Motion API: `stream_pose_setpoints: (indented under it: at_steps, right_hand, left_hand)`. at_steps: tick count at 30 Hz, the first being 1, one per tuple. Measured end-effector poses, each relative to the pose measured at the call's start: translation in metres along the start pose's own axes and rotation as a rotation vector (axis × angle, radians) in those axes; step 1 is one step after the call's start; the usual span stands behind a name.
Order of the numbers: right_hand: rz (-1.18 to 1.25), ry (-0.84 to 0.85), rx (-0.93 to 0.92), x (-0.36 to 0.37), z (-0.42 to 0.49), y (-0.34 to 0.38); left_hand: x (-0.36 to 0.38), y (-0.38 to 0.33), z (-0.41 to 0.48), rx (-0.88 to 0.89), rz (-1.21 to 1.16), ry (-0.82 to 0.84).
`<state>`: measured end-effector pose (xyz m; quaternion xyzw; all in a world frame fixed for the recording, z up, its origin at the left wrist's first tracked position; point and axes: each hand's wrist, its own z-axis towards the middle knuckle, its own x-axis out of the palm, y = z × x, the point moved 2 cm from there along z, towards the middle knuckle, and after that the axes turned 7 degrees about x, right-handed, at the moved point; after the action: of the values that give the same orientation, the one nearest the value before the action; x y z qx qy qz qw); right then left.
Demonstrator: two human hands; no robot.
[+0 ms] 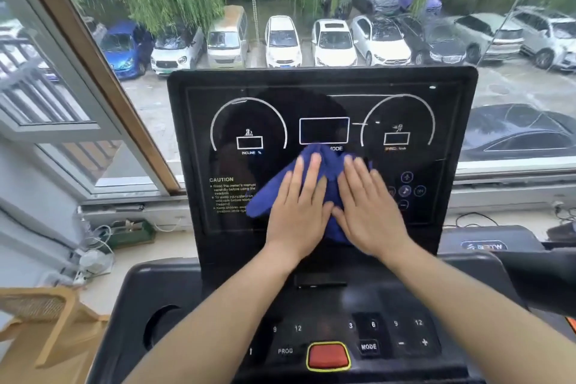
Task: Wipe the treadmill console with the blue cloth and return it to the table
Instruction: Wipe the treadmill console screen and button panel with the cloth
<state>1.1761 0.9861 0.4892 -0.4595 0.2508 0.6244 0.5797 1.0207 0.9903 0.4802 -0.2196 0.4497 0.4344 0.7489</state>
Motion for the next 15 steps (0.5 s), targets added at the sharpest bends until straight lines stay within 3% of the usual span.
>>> stream_pose_setpoints:
  at_steps: [3,7,12,15]
  right_hand:
    - [-0.016,0.002,-0.138,0.014,-0.018,0.023]
    - [-0.04,-0.136,-0.26,-0.008,0.035,0.023]
    - [0.015,-0.199,-0.006,-0.044,0.096,-0.012]
    - [0.097,-0.187,0.15,-0.033,0.073,-0.026]
  left_hand:
    - [0.009,0.009,-0.036,-0.008,0.051,0.067]
    - [-0.018,0.044,-0.007,-0.053,0.107,-0.003]
    - [-0.056,0.049,0.072,-0.177,0.088,-0.123]
    - [-0.042,0.03,0.066,-0.107,0.056,-0.129]
